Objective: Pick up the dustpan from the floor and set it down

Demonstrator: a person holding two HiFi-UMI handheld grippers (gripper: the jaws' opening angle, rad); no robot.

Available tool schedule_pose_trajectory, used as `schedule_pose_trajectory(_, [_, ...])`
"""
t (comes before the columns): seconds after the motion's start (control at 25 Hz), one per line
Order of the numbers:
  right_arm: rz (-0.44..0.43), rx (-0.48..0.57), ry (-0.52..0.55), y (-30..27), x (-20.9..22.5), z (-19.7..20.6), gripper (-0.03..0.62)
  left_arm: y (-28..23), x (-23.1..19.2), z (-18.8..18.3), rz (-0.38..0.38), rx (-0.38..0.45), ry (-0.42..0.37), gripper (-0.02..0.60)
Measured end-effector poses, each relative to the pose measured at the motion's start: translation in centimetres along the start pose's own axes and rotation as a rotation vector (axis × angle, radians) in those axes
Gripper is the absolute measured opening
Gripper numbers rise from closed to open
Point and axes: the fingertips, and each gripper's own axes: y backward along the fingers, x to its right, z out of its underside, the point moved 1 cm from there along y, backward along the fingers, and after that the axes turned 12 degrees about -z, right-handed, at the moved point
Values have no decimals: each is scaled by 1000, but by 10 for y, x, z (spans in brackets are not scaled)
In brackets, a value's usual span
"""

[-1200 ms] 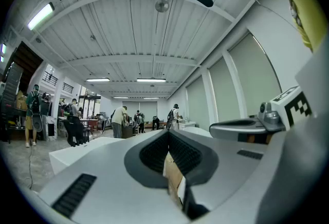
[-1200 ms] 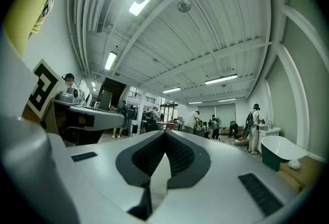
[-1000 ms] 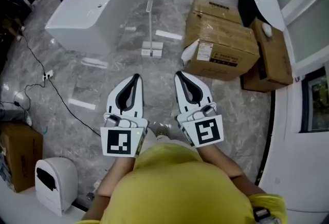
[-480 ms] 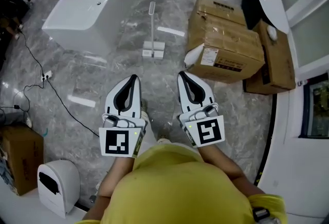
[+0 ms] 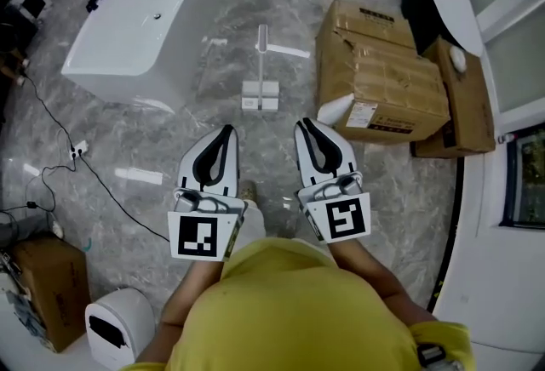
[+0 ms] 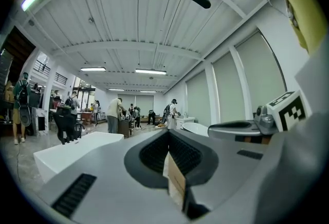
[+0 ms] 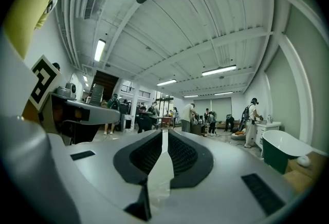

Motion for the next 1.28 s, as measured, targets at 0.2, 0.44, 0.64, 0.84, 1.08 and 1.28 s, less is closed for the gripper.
schedule_pose_trajectory(0.2, [58, -21, -8, -47, 20, 7, 79, -47, -31, 1, 48, -7, 6, 2])
schedule_pose_trajectory(0.44, [107, -11, -12, -89, 30, 8, 86, -83, -58, 3, 94, 17, 23, 2])
schedule_pose_trajectory(0.64, [114, -37, -13, -108, 34, 13, 89, -100, -75, 9, 101, 11, 45, 2])
schedule_pose_trajectory(0.84, [120, -68, -18, -118, 47, 24, 95, -120, -80, 20, 109, -24, 52, 2])
schedule_pose_trajectory(1.08, [130, -70, -45, -143, 79, 39, 91, -158, -88, 22, 101, -25, 25, 2])
schedule_pose_trajectory(1.28, [104, -108, -66, -182, 116, 59, 94, -212, -94, 29, 103, -43, 19, 2])
